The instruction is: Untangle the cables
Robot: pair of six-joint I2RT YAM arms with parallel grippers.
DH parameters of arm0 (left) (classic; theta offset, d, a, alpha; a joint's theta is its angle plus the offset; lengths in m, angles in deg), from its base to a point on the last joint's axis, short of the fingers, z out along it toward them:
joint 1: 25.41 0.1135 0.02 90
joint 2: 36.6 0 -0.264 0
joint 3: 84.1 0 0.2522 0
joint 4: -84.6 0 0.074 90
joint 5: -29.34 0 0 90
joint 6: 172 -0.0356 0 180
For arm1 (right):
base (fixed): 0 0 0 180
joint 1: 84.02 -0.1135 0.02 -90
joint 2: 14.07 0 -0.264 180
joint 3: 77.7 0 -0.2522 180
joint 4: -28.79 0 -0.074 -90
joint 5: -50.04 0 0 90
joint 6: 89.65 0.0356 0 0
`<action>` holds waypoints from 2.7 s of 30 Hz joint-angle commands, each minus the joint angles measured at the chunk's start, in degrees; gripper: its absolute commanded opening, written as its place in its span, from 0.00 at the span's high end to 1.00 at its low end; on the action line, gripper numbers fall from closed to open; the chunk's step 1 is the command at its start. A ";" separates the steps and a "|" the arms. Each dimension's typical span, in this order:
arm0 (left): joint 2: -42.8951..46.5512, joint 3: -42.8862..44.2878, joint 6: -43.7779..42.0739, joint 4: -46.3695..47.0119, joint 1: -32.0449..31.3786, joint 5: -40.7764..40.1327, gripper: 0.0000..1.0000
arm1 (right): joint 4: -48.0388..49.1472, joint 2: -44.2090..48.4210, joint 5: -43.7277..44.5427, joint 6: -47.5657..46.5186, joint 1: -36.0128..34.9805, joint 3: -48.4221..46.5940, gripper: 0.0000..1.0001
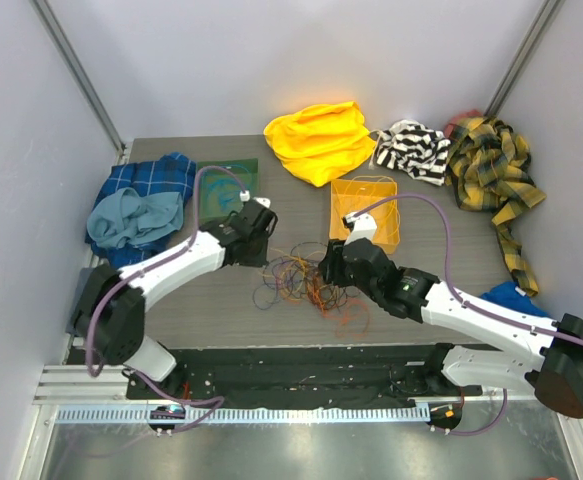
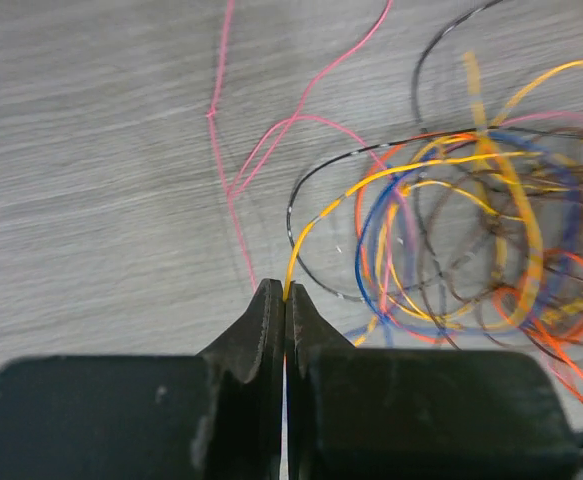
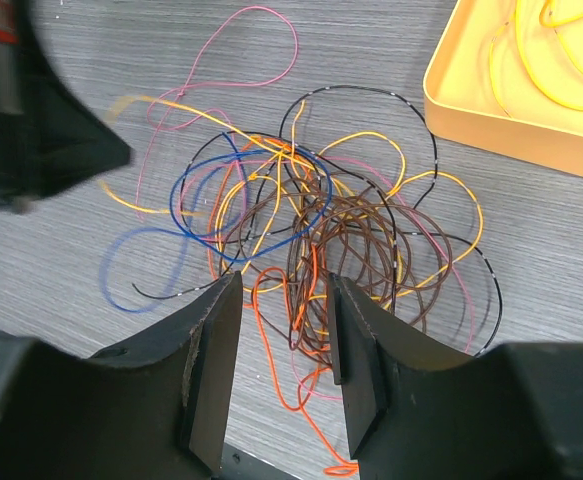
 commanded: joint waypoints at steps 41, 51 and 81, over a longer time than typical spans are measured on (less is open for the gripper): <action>17.88 39.88 -8.18 -7.48 -7.66 -7.47 1.00 | 27.45 -26.39 0.82 -14.78 -7.14 -16.64 0.30; 17.44 42.87 -8.44 -9.06 -8.28 -7.56 1.00 | 29.65 -36.76 0.56 -16.45 -7.14 -24.11 0.30; 29.04 25.83 -5.72 -1.15 -8.72 -13.98 1.00 | 8.03 -9.88 18.40 -30.95 -6.70 -51.18 0.99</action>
